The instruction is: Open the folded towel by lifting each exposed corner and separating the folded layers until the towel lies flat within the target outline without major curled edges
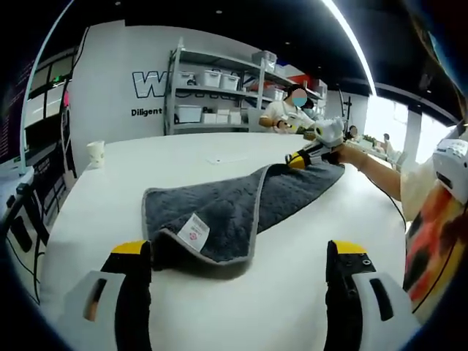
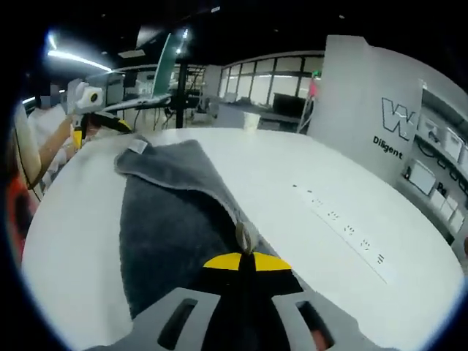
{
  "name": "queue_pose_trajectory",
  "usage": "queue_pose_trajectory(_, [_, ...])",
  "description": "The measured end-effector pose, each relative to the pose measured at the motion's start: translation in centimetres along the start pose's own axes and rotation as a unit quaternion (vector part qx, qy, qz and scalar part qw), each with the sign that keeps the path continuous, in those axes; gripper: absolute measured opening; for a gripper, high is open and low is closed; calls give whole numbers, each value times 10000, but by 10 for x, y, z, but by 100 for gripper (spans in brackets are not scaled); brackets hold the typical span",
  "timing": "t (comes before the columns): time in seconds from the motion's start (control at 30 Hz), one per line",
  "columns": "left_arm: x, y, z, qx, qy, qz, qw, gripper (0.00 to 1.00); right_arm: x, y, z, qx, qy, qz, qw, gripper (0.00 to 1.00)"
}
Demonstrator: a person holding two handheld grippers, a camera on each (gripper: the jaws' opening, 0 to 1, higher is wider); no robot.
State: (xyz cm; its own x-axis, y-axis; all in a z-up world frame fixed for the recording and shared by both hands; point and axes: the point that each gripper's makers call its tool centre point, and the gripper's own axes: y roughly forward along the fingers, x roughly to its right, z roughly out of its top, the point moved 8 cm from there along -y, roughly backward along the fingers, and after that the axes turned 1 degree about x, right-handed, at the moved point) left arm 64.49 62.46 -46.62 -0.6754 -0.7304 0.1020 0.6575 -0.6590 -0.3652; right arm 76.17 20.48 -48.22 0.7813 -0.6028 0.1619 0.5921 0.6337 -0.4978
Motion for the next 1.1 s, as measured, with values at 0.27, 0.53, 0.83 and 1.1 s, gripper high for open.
queue_pose_trajectory(0.27, [-1, 0, -1, -29, 7, 9, 10000, 98, -44, -31, -2, -181, -421, 340, 9984, 0])
queue_pose_trajectory(0.53, [0, 2, -2, -67, 6, -24, 10000, 98, -85, -54, 0, -389, -897, 670, 9929, 0])
queue_pose_trajectory(0.83, [2, 1, -3, -79, 21, -62, 9999, 98, -115, -63, -3, -533, -1198, 936, 9869, 0])
queue_pose_trajectory(1.1, [1, -1, -4, -73, -30, -35, 10000, 98, -150, -65, -8, -738, -1529, 1468, 9745, 0])
